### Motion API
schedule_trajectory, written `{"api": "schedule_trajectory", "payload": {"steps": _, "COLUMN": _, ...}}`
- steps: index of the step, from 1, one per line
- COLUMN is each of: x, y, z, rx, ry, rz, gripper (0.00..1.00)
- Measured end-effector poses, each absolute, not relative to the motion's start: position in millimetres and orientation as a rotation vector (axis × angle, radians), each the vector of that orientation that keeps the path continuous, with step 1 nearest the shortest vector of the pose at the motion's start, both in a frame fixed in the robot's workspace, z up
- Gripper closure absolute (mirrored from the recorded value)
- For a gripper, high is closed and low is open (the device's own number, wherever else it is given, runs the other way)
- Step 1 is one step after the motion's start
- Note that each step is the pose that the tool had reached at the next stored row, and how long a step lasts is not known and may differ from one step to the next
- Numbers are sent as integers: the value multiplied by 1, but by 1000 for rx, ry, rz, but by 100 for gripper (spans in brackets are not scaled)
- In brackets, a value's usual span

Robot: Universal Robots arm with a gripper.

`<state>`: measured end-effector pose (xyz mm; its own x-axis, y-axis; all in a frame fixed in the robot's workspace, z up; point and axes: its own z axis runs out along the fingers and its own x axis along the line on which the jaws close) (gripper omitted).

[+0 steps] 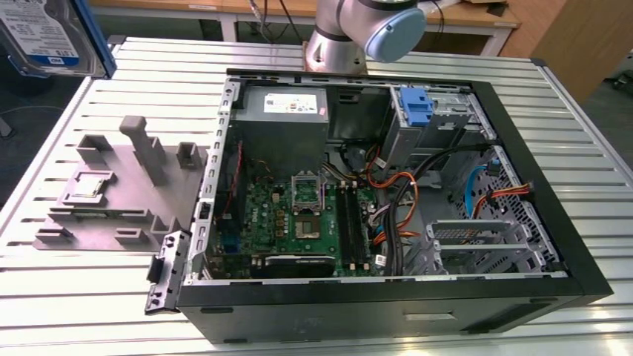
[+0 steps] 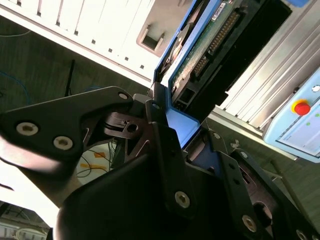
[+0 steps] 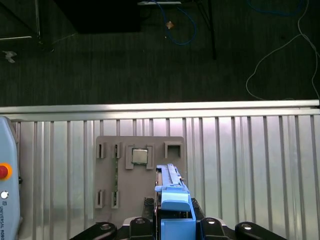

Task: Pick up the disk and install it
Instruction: 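Pick up the disk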

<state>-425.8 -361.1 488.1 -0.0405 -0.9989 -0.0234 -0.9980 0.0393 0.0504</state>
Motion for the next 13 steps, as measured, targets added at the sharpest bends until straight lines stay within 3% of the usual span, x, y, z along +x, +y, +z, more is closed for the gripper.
{"api": "schedule_trajectory", "payload": {"steps": 13, "x": -416, "y": -363, "z": 488, "rx": 2163, "ry": -2252, "rz": -82, "gripper": 64}}
